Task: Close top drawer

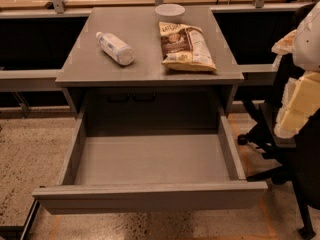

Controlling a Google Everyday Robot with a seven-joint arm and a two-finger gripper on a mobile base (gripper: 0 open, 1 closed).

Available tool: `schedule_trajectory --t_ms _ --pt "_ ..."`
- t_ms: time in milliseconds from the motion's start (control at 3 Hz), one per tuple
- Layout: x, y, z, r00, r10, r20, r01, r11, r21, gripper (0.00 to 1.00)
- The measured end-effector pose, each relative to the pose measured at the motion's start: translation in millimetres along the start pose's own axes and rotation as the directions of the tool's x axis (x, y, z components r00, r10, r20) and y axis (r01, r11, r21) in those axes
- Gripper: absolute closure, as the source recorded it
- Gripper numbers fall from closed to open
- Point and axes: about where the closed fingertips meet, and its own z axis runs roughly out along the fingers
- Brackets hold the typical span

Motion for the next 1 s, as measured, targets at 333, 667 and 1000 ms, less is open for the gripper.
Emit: schedule_trajectory --t_ms 333,667,1000 --pt "0.0 0.0 0.0 1.000 0.000 0.000 0.000 1.0000 0.000 0.00" --pt "-0.6 1.4 3.0 1.000 -0.004 0.012 0.004 1.0000 0.000 0.18" --pt "4.6 8.1 29.3 1.000 -0.002 0.003 0.002 0.9990 -0.045 0.41"
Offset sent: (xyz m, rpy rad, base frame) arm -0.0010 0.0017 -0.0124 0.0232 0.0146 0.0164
